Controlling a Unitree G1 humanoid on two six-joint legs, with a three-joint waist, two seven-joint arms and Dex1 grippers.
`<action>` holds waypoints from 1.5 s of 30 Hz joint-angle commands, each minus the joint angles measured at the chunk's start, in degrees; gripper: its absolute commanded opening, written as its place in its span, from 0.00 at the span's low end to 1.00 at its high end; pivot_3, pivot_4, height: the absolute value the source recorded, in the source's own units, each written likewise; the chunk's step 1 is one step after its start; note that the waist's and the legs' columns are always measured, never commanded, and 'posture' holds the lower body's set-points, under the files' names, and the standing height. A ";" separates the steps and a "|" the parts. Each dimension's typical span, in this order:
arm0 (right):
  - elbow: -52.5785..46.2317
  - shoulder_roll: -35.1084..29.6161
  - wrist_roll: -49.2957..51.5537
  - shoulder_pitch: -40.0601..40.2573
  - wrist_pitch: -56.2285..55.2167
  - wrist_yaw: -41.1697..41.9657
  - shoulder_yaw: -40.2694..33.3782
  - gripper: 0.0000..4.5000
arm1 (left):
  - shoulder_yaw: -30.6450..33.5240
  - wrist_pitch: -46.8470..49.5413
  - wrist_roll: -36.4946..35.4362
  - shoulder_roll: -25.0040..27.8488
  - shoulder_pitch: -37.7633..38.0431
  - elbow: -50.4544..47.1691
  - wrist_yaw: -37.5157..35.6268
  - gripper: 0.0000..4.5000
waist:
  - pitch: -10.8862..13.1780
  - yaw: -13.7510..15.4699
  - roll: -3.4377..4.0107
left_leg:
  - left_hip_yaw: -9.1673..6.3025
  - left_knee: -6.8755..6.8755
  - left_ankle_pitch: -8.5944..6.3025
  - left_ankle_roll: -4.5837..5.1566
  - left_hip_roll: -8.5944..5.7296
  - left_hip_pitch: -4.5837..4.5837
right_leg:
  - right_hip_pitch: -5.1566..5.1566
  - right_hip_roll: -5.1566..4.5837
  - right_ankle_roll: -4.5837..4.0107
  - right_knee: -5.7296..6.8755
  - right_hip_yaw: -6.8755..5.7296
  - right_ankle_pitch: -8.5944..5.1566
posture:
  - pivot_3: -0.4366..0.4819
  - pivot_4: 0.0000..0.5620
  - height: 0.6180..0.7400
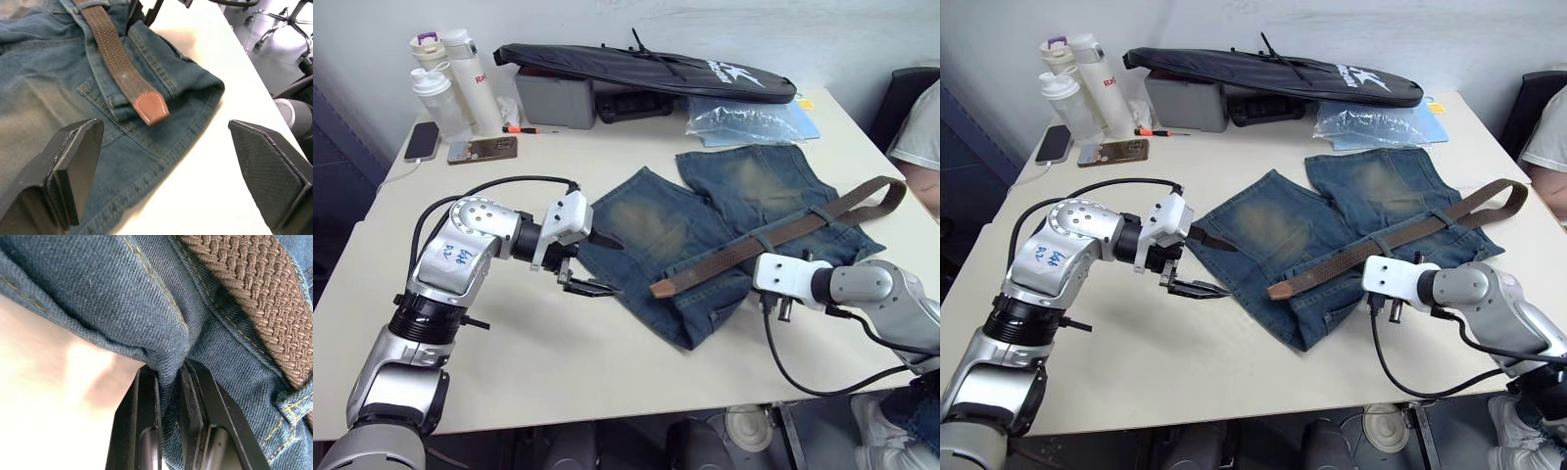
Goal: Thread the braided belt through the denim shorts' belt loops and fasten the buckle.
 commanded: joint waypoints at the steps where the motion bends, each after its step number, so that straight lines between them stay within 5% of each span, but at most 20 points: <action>1: 6.45 -0.44 -3.46 -0.50 -5.73 1.34 -1.80 0.03 | 0.20 -0.06 -0.60 -1.02 0.25 -2.11 1.36 1.00 | 0.00 -0.05 0.01 | 0.00 0.00 0.00 0.00 0.00 0.00 | -0.01 0.01 0.00 0.01 0.00 0.00 | 0.48 0.27 0.33; 3: 5.87 -1.31 -1.91 0.36 -6.10 1.89 -4.25 0.03 | 0.10 0.04 -0.73 -1.35 0.26 -2.11 1.47 1.00 | 0.00 -0.02 0.01 | 0.00 0.00 0.00 0.00 0.02 0.00 | -0.02 0.03 0.00 0.03 -0.01 0.00 | 0.48 0.27 0.33; 4: 5.60 -1.72 -1.30 0.66 -6.16 2.42 -5.19 0.20 | 0.06 0.08 -0.79 -1.45 0.29 -2.12 1.49 1.00 | 0.00 0.05 0.00 | 0.00 0.01 0.00 0.00 0.02 0.00 | -0.01 0.02 0.00 0.03 -0.01 0.00 | 0.48 0.27 0.33; 6: 3.73 -2.88 0.83 1.46 -6.00 4.44 -8.15 0.34 | 0.11 0.30 -1.10 -1.76 0.27 -2.07 1.61 1.00 | 0.00 0.18 0.01 | -0.01 0.02 0.00 0.00 0.00 -0.02 | -0.01 0.00 0.00 0.03 -0.02 0.00 | 0.48 0.27 0.33; 12: -8.61 -5.51 14.95 2.20 8.42 10.99 -21.50 0.97 | 0.27 0.35 -1.33 -1.78 0.28 -1.71 1.45 1.00 | 0.03 -0.02 0.11 | -0.01 -0.03 0.00 0.00 0.01 -0.06 | -0.04 0.02 0.00 0.08 -0.02 0.00 | 0.48 0.27 0.33; 19: -17.19 6.07 32.47 0.64 31.24 1.47 -31.81 0.99 | 0.19 -0.06 -1.03 -1.63 0.20 -1.29 1.03 1.00 | 0.03 -0.08 0.01 | -0.06 -0.07 -0.02 -0.04 0.17 0.00 | 0.02 0.14 -0.08 0.03 -0.08 0.00 | 0.48 0.27 0.33; 24: -25.70 25.74 50.05 0.74 54.92 -17.97 -40.36 0.99 | 0.25 -0.22 -0.86 -1.05 1.02 -2.11 1.21 1.00 | -0.02 0.04 0.14 | -0.20 -0.06 -0.02 -0.03 0.23 -0.06 | 0.00 0.07 -0.11 0.10 -0.07 0.02 | 0.48 0.27 0.33; 28: -21.42 43.32 60.65 2.01 66.61 -31.35 -50.26 0.99 | 1.24 -2.02 0.15 -1.71 1.87 -2.69 3.98 1.00 | -0.03 0.00 0.15 | -0.17 -0.06 -0.02 -0.02 0.18 -0.07 | -0.01 0.07 -0.12 0.12 -0.06 0.03 | 0.48 0.27 0.33; 36: -12.85 53.55 63.32 2.12 69.22 -41.89 -60.49 0.99 | 1.74 -1.23 -0.56 -2.18 2.40 -3.60 5.80 1.00 | -0.05 -0.02 0.13 | -0.14 -0.12 -0.02 0.00 0.19 -0.07 | -0.06 0.10 -0.13 0.16 -0.04 0.04 | 0.48 0.27 0.33; 45: -4.21 58.02 68.22 -2.30 64.87 -52.61 -65.66 0.99 | 2.15 -0.99 -0.53 -1.66 3.06 -4.63 6.99 1.00 | -0.16 -0.38 0.37 | 0.00 -0.28 -0.06 0.06 0.11 -0.05 | -0.23 0.16 -0.13 0.24 0.10 0.03 | 0.48 0.27 0.33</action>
